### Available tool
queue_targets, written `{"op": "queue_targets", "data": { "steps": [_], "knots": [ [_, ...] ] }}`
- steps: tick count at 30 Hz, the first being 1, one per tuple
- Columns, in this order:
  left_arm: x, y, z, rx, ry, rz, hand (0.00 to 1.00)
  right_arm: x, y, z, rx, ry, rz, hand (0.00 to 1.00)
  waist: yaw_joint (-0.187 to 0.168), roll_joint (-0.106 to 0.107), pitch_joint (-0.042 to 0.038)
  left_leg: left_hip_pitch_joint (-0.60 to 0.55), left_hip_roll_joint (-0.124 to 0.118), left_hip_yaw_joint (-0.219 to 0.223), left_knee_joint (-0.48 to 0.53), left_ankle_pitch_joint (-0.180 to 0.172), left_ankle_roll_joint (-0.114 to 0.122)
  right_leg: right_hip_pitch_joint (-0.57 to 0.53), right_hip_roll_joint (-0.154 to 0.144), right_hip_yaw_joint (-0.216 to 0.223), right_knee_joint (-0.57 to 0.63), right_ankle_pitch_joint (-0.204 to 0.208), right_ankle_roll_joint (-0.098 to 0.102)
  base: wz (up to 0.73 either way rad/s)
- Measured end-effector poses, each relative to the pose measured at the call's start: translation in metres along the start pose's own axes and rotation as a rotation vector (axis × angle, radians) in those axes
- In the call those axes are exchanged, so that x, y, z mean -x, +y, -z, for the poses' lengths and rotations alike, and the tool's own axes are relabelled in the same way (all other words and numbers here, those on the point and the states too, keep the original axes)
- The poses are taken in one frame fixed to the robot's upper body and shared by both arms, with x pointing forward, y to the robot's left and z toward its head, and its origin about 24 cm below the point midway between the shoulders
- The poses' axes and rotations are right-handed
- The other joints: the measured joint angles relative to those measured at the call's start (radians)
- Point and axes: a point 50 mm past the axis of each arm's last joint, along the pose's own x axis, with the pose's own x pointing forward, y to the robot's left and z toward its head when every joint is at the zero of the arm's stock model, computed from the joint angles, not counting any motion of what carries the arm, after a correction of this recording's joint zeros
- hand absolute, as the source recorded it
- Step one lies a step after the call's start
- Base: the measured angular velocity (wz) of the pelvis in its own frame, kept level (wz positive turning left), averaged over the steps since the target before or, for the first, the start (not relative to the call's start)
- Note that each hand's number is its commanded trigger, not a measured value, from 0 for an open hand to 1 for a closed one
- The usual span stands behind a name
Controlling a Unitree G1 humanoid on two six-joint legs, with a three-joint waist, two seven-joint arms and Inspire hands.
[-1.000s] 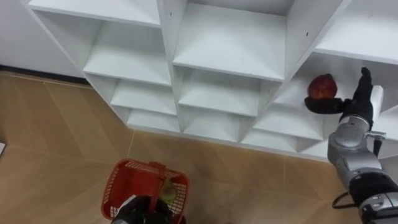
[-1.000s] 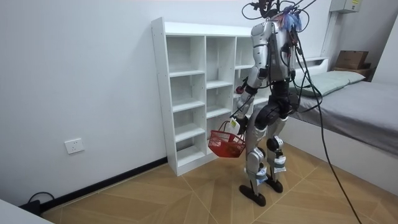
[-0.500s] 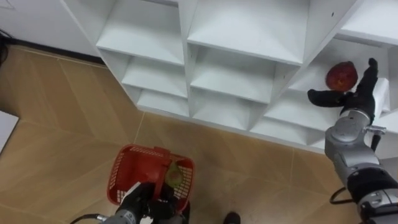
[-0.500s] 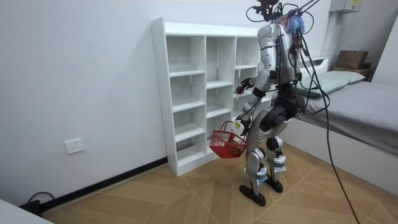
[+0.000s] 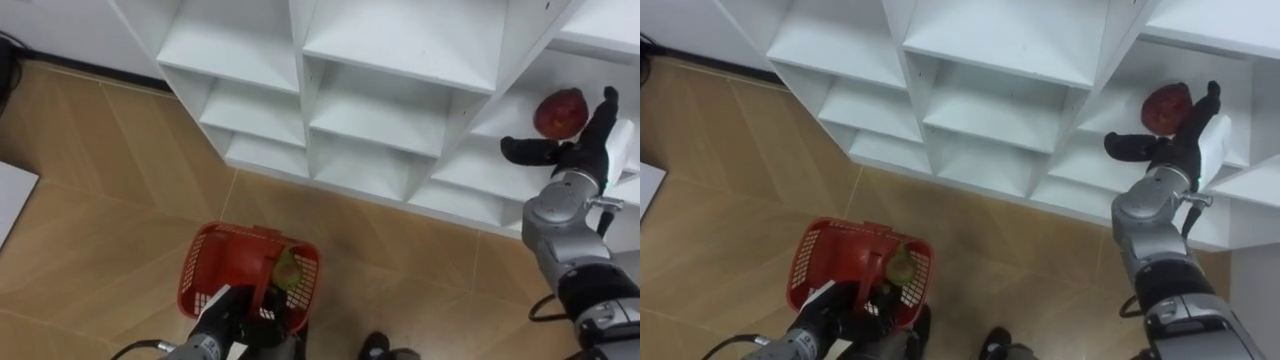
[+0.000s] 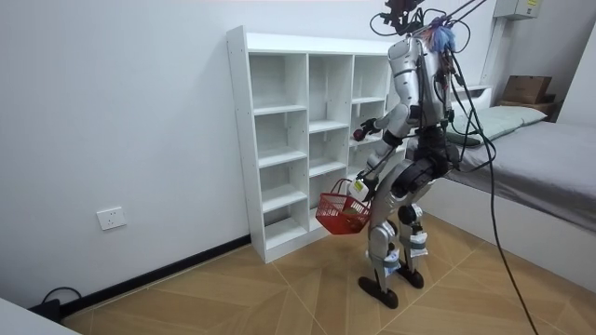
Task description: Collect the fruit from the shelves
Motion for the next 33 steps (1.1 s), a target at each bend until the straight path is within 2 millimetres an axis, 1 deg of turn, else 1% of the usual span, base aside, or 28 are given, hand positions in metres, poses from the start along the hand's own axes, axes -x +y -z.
{"op": "queue_targets", "data": {
  "steps": [3,5,12,21,27,33],
  "knots": [
    [0.001,0.000,0.000,0.001,-0.004,0.000,1.00,0.000,0.002,-0.008,-0.023,-0.028,-0.007,0.00,0.000,0.000,-0.0001,-0.004,0.001,-0.003,0.001,0.000,-0.001,-0.003,0.000,-0.005,0.004,-0.002,-0.004,0.04],
    [0.001,0.000,0.000,0.001,-0.004,0.001,1.00,-0.001,0.003,-0.012,-0.032,-0.038,-0.007,0.00,-0.001,0.000,-0.0002,-0.004,-0.002,-0.004,0.003,0.000,-0.001,-0.003,-0.007,-0.011,0.013,-0.009,-0.005,0.07],
    [0.001,0.000,-0.001,0.001,-0.006,0.001,1.00,-0.002,0.004,-0.019,-0.013,-0.072,-0.012,0.00,0.000,0.000,-0.0003,-0.007,-0.001,-0.004,0.003,-0.001,-0.002,-0.007,-0.006,-0.012,0.013,-0.010,-0.005,0.01],
    [0.000,0.000,-0.002,0.000,-0.012,0.002,1.00,-0.002,0.005,-0.018,-0.016,-0.065,-0.023,0.00,0.001,0.001,-0.0006,-0.024,-0.002,0.000,-0.002,-0.001,-0.002,-0.029,-0.008,-0.011,0.013,-0.010,-0.005,0.00],
    [0.000,0.000,-0.002,0.002,-0.011,0.001,1.00,-0.003,0.004,-0.018,-0.011,-0.066,-0.048,0.00,0.001,0.001,-0.0005,-0.024,-0.001,0.012,-0.003,-0.001,-0.002,-0.035,-0.009,-0.001,0.015,-0.011,-0.005,-0.02],
    [0.000,0.000,-0.002,0.001,-0.011,0.001,1.00,-0.009,-0.004,-0.004,0.030,-0.015,-0.055,0.00,0.002,0.001,-0.0003,-0.024,0.001,0.015,-0.005,0.000,-0.002,-0.035,-0.009,-0.002,0.015,-0.011,-0.005,0.00]
  ]
}}
